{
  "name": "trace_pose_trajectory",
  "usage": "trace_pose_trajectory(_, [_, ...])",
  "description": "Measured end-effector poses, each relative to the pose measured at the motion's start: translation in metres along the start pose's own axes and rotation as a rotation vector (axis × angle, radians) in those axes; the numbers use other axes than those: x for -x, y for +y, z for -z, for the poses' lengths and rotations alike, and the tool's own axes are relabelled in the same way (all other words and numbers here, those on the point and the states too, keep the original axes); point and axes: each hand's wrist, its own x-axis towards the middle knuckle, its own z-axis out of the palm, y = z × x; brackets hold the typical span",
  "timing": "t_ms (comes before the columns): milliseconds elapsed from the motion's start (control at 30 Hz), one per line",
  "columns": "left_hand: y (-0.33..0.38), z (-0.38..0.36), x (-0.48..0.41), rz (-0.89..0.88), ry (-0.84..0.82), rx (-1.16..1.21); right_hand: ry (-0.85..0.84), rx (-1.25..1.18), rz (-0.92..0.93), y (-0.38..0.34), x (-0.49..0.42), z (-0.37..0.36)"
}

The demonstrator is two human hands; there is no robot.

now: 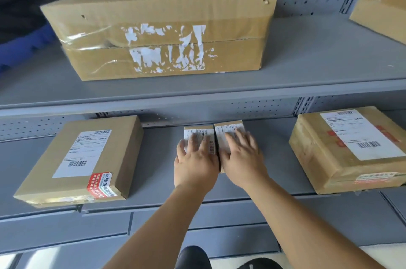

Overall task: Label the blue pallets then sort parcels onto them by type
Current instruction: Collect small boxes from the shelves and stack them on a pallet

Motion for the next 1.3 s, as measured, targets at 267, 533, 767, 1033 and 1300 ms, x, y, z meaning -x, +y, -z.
trace_pose_trajectory(267, [-0.006, -0.010, -0.004, 0.017, 0.019, -0.026, 0.015, 0.038, -0.028, 0.006, -0.002, 0.000])
trace_pose_trajectory(533, [-0.017, 0.005, 0.011, 0.018, -0.063, -0.022, -0.041, 0.101, -0.040, 0.010, 0.016, 0.017])
trace_pose_trajectory(767, [-0.003, 0.050, 0.046, 0.012, -0.038, 0.001, -0.003, 0.053, -0.052, -0.014, 0.058, 0.055])
trace_pose_trajectory(1033, [0.015, 0.105, 0.095, -0.006, -0.091, -0.021, 0.032, 0.050, -0.076, -0.039, 0.109, 0.110])
trace_pose_trajectory(1300, [0.018, 0.155, 0.163, 0.049, -0.007, -0.023, 0.067, 0.002, 0.004, -0.066, 0.167, 0.137])
